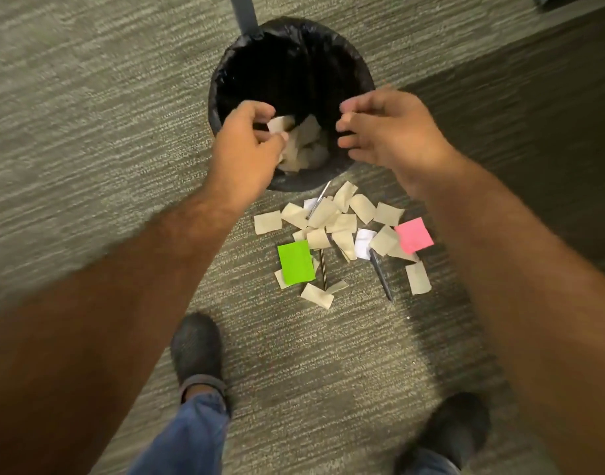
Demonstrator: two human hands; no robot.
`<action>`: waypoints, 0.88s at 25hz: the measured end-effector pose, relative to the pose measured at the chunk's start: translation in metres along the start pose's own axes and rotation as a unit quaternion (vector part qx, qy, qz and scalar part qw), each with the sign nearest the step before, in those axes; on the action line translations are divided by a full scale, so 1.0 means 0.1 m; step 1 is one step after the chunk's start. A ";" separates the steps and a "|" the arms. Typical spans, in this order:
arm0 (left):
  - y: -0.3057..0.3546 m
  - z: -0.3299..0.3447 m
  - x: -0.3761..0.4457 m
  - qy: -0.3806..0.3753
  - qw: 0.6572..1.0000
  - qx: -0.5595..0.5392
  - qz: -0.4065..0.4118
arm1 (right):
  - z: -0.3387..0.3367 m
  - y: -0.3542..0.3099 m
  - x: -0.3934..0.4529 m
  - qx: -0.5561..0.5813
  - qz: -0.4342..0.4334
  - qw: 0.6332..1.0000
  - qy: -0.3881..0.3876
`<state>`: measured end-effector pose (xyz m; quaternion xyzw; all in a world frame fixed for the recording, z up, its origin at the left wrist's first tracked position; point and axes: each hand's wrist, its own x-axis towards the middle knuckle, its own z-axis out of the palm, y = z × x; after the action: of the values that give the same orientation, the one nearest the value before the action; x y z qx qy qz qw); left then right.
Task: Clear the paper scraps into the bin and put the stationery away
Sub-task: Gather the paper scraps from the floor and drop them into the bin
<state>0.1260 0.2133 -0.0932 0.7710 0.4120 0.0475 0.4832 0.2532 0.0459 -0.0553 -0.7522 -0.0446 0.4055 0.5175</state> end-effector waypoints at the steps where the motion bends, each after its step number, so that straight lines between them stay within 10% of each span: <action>1: -0.02 0.01 -0.18 0.008 0.998 -0.018 0.051 | -0.10 0.13 -0.10 0.012 -0.013 1.000 0.023; 5: -0.44 0.26 -0.84 -0.032 0.987 -0.007 0.160 | -0.34 0.91 -0.26 0.010 0.009 0.995 0.097; 10: -1.50 0.95 -0.89 -0.071 0.982 0.149 0.092 | -0.18 2.02 -0.02 -0.154 0.043 0.985 0.070; 22: -1.95 1.68 0.13 -0.115 0.900 0.418 0.039 | 0.68 2.62 0.99 -0.535 0.045 0.843 0.042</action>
<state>0.0986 0.1415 -0.3394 0.9178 0.3048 -0.1992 0.1585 0.1827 0.0240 -0.3335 -0.9296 -0.1991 0.3097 0.0177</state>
